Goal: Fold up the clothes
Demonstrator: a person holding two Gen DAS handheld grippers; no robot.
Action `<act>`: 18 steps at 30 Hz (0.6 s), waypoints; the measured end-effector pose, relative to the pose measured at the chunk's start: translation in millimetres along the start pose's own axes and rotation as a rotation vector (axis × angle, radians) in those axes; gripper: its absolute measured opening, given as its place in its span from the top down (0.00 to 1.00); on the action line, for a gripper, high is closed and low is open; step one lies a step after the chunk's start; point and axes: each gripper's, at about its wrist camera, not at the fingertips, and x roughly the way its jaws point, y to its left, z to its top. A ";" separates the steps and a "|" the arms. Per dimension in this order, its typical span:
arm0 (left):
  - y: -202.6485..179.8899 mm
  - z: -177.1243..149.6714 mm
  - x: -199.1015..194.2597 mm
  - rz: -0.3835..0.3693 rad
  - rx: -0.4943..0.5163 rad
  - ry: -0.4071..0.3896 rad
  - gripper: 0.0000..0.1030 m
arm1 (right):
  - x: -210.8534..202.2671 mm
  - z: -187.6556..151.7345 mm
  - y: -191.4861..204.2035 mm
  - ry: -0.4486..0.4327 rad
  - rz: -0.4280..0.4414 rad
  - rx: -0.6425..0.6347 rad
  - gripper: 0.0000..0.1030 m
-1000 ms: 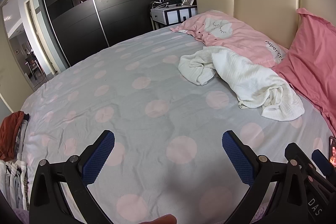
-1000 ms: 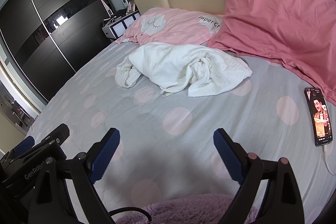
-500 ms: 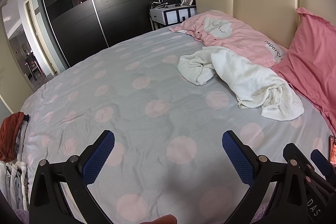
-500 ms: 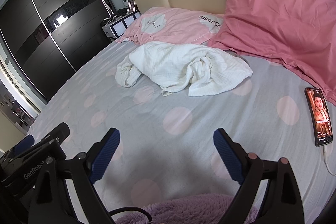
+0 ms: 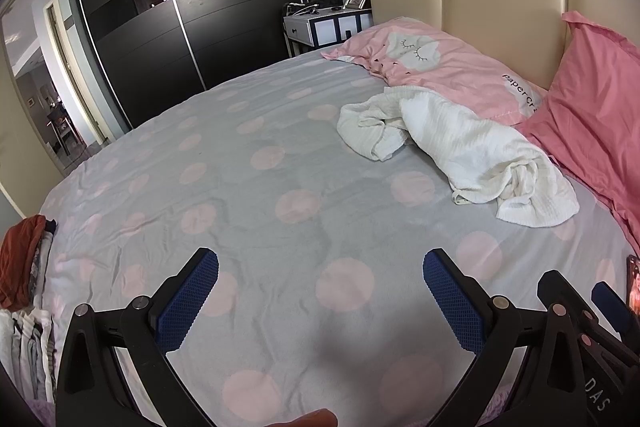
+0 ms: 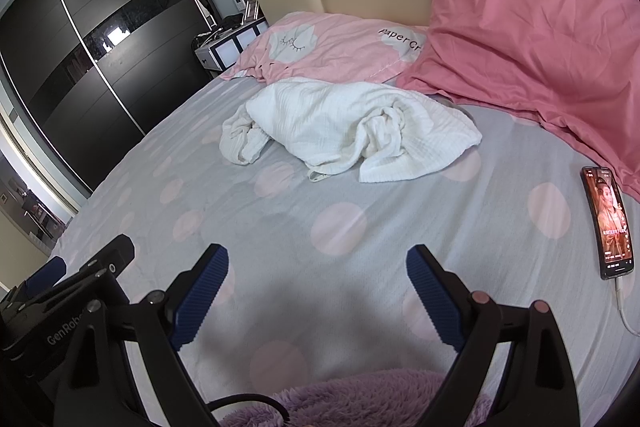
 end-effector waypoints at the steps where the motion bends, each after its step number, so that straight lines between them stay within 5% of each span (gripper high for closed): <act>1: 0.2 -0.1 0.0 0.000 0.000 0.000 0.00 | 0.0 0.2 -0.2 0.000 0.000 0.000 0.11; 18: 0.6 7.0 2.3 0.025 0.035 -0.004 0.00 | 5.5 13.8 2.1 0.046 0.006 0.003 0.11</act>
